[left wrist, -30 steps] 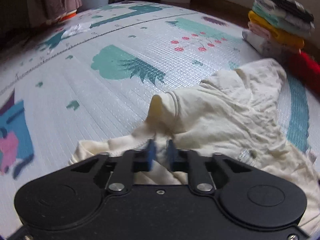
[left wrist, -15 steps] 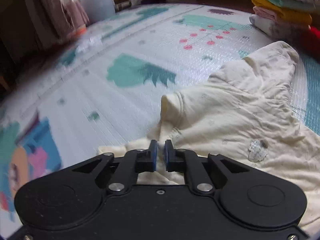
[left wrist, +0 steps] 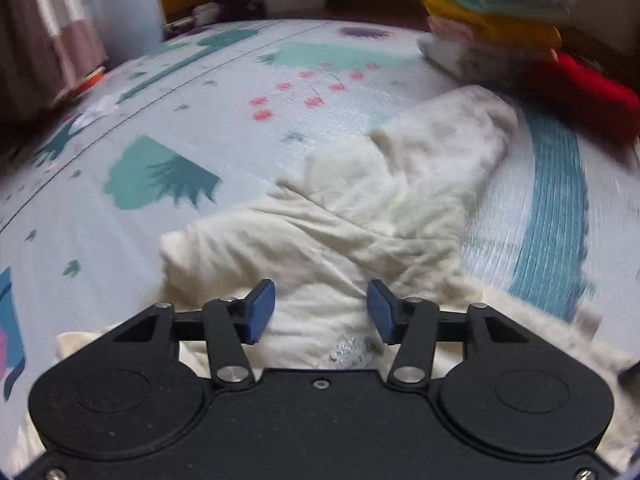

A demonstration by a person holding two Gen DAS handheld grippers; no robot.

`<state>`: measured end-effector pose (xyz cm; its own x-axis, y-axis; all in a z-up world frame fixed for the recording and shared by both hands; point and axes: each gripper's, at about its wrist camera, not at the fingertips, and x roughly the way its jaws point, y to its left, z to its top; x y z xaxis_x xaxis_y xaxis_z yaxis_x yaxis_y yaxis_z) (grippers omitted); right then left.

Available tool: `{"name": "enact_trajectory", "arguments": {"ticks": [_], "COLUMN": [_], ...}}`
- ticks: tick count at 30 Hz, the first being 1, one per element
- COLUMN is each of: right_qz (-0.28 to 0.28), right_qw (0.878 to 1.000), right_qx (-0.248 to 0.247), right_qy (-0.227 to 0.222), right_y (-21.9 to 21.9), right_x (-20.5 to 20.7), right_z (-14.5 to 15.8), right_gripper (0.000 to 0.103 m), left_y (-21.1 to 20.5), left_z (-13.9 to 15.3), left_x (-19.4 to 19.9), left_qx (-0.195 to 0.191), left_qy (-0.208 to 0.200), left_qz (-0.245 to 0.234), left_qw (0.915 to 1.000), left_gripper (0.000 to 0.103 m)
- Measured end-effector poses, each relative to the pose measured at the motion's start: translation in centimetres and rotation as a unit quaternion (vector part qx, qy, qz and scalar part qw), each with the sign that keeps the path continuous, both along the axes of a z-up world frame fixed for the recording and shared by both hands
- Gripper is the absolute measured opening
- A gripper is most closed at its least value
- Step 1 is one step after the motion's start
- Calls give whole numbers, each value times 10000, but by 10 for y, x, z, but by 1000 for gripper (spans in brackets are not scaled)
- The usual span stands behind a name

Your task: Fold clothes

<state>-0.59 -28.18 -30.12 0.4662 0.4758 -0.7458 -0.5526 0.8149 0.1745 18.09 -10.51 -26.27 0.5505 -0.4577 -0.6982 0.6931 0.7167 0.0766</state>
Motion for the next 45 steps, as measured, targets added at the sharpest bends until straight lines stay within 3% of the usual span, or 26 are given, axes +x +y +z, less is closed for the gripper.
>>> {"name": "enact_trajectory", "arguments": {"ticks": [2,5,8,12,18,21,22,24,26,27,28,29,31,34,36,37,38,40,42,45], "right_qz": [-843,-2090,-3293,-4614,-5334,-4685,-4446,-3965,-3792,-3685,-3605,-3516,-3510,-3413,-3064,-2931,-2916,-2909,-2933,-3347], "right_qw": [9953,9710,9263,8509,8104,8631,8762,9000,9130,9212,9277,9328,9335,9362,9483,9540,9561,9562,9553,9384], "right_qx": [459,1138,1794,2451,2410,1854,1830,1781,1506,1221,968,786,730,625,528,324,127,146,232,739], "right_qy": [96,239,377,554,258,-350,-349,-341,43,270,-71,-98,-110,-555,-638,-546,-278,-284,-277,-443], "right_y": [-32,-81,-130,-192,-226,-210,-203,-188,-179,-175,-171,-167,-165,-153,-138,-135,-133,-135,-135,-149], "right_x": [16,39,63,88,107,126,136,157,180,191,190,194,193,177,173,174,184,188,190,178], "right_z": [2,6,9,1,-11,8,9,10,-13,-27,-31,-30,-27,-12,-12,-14,-20,-19,-10,3], "right_gripper": [55,56,56,56,53,43,34,34,30,22,19,19,20,26,35,44,45,45,45,45], "left_y": [12,38,63,88,120,123,122,120,116,115,114,113,116,123,129,133,138,151,171,214], "left_z": [19,30,34,25,14,13,13,14,15,16,17,19,22,20,17,16,16,18,19,16], "left_x": [-15,-42,-71,-98,-106,-106,-105,-107,-110,-111,-113,-115,-120,-122,-119,-117,-115,-111,-107,-101], "left_qx": [-311,-609,-871,-1020,-1112,-1105,-1098,-1079,-1055,-1042,-1029,-1020,-1052,-1057,-1080,-1108,-1155,-1278,-1435,-1790], "left_qy": [-137,52,352,829,1231,1259,1266,1261,1256,1249,1243,1230,1204,1277,1372,1406,1428,1439,1433,1510], "left_qz": [70,348,672,1053,1576,1626,1606,1538,1427,1370,1314,1259,1173,1229,1345,1433,1545,1789,2117,2901], "left_qw": [9994,9975,9933,9857,9735,9724,9727,9741,9761,9771,9781,9791,9801,9785,9754,9734,9708,9648,9561,9279], "left_gripper": [50,51,51,52,52,52,52,52,52,52,52,52,52,53,53,53,53,53,55,55]}}
